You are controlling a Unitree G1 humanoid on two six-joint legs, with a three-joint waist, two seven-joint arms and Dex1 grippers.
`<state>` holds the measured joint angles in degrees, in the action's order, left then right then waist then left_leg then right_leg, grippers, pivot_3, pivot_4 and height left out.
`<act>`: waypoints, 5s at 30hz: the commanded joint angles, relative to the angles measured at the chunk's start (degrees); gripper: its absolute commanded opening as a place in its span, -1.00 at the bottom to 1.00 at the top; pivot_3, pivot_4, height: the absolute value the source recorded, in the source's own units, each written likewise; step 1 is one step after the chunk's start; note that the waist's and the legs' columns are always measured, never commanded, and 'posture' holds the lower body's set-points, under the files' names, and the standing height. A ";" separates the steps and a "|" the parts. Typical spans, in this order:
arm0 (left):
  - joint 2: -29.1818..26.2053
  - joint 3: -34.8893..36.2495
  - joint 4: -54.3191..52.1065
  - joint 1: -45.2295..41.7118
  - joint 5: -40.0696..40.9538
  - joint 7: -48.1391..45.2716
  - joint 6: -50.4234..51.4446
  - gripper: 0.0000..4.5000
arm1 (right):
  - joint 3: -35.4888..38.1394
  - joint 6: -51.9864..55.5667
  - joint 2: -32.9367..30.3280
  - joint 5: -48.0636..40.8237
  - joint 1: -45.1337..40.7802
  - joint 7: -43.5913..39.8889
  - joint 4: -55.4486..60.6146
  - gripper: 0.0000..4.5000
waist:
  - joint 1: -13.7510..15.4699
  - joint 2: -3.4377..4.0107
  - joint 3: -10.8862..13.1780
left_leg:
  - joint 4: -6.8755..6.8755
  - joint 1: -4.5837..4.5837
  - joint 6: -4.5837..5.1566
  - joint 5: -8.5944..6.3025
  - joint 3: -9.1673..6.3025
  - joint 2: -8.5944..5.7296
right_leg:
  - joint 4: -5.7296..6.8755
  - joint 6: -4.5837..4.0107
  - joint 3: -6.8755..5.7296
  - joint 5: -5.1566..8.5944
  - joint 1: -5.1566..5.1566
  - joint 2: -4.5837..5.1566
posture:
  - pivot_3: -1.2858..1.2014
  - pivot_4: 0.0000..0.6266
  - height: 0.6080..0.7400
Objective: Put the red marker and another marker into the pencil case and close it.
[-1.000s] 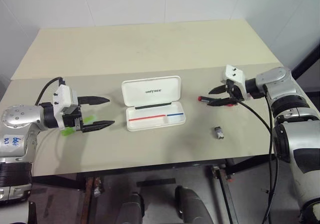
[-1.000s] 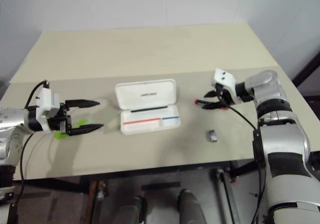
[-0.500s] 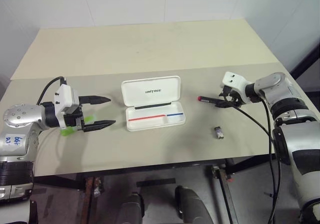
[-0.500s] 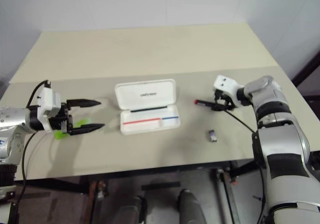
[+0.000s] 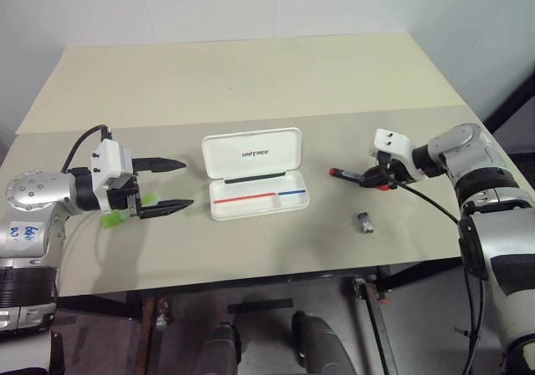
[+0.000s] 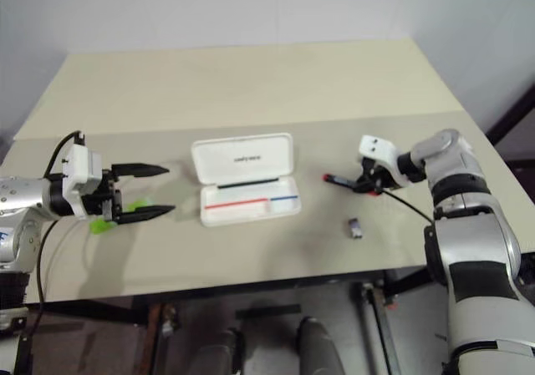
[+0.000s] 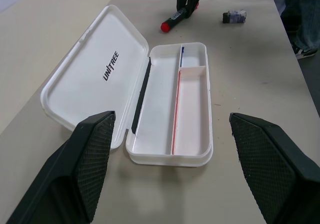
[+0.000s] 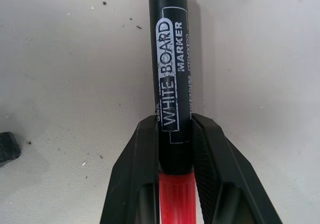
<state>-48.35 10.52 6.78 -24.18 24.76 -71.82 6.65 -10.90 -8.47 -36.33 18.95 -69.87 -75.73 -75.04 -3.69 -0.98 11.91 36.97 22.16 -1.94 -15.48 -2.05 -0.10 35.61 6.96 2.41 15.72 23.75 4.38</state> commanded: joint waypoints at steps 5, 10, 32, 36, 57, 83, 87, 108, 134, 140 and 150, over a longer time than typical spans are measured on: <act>-1.00 1.26 -0.63 0.90 -0.06 -0.30 -1.60 0.72 | 1.58 -5.58 1.54 -3.54 -2.18 -5.42 2.10 -0.75 | -1.27 0.01 0.01 | 0.07 -0.06 -0.02 0.03 0.03 -0.01 | 0.14 0.01 0.07 -0.01 0.00 0.00 | 0.03 -0.52 1.00; -2.57 3.76 -1.22 5.49 0.74 -0.69 -1.55 0.72 | 3.43 -6.17 4.58 -10.99 -2.84 -15.86 10.52 -0.75 | -1.55 0.07 0.04 | 0.00 -0.06 -0.03 0.03 0.18 0.06 | 0.29 0.01 0.21 -0.01 0.16 -0.05 | 0.03 -0.52 1.00; 0.98 2.50 -3.03 9.24 -0.05 3.99 -2.84 0.72 | -9.55 -8.98 19.56 -5.22 3.69 3.91 26.21 -0.75 | 0.46 0.05 0.03 | -0.01 0.18 -0.02 0.01 0.07 0.01 | 0.26 -0.01 0.11 0.00 0.33 0.08 | 0.03 -0.52 1.00; 1.90 2.31 -3.99 9.54 0.01 5.04 -2.53 0.72 | -11.68 -13.17 18.84 -1.81 2.49 8.51 22.76 -0.75 | 0.44 0.05 0.03 | -0.02 0.19 -0.03 0.01 0.09 0.02 | 0.27 -0.03 0.11 0.01 0.37 0.07 | 0.03 -0.52 1.00; 3.39 2.38 -6.72 11.89 0.56 6.94 -1.70 0.72 | -1.95 10.48 20.88 -27.57 7.64 -7.89 46.90 0.99 | 0.56 0.02 0.01 | -0.06 0.25 -0.03 0.01 0.14 0.09 | 0.35 -0.06 0.17 0.03 0.51 0.05 | 0.03 -0.52 1.00; -5.69 11.63 26.10 8.87 -3.38 2.27 -16.88 0.72 | 14.28 13.07 -8.64 -38.39 39.55 -5.28 68.10 0.99 | 2.01 -0.03 -0.01 | 0.02 0.24 0.02 -0.02 0.27 0.06 | 0.19 -0.13 0.15 0.05 0.50 0.07 | 0.03 -0.52 1.00; -5.72 9.01 34.56 3.29 -5.57 0.33 -17.80 0.72 | 14.74 12.85 -8.94 -38.67 41.09 -3.44 69.52 0.99 | 2.11 -0.03 -0.01 | 0.03 0.23 0.03 -0.02 0.29 0.04 | 0.24 -0.11 0.15 0.05 0.50 0.06 | 0.03 -0.52 1.00; -1.96 0.06 60.14 -10.21 -16.65 2.48 -26.26 0.54 | 16.95 19.42 -11.02 -42.51 47.11 3.90 83.33 1.00 | 2.33 -0.11 -0.05 | 0.14 0.21 0.08 0.02 0.30 0.00 | 0.34 -0.02 0.17 0.00 0.46 0.06 | 0.03 -0.52 1.00; 2.95 3.71 25.29 2.16 -5.69 -2.91 -15.78 -0.39 | 13.73 16.67 -8.05 -41.23 45.85 4.72 80.07 1.00 | 2.41 -0.09 -0.08 | -0.07 0.05 0.17 -0.15 -0.02 0.35 | -0.44 -0.05 0.01 -0.12 -0.04 0.27 | 0.03 -0.52 1.00; 3.73 -0.06 10.86 1.32 -4.95 -2.75 -9.32 -0.39 | 13.30 16.11 -6.79 -40.71 46.21 5.46 79.39 1.00 | 2.29 -0.08 -0.07 | -0.08 0.21 0.15 -0.16 0.05 0.15 | -0.49 -0.04 -0.05 -0.12 0.06 0.16 | 0.03 -0.52 1.00; 13.62 -12.61 3.95 -6.31 -10.82 4.94 -3.25 -0.39 | 15.76 17.55 -6.76 -41.05 53.15 10.58 85.44 1.00 | 3.38 -0.09 -0.07 | 0.12 0.17 0.18 -0.14 -0.01 -0.01 | -0.44 0.04 -0.06 -0.16 -0.08 0.10 | 0.03 -0.52 1.00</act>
<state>-34.93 -1.34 11.80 -29.19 14.97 -68.13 2.98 2.78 8.93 -42.45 -21.43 -17.31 -66.42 7.43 -0.31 -1.07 11.84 37.08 22.33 -1.76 -15.62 -2.04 -0.11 35.17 7.01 2.36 15.55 23.67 4.44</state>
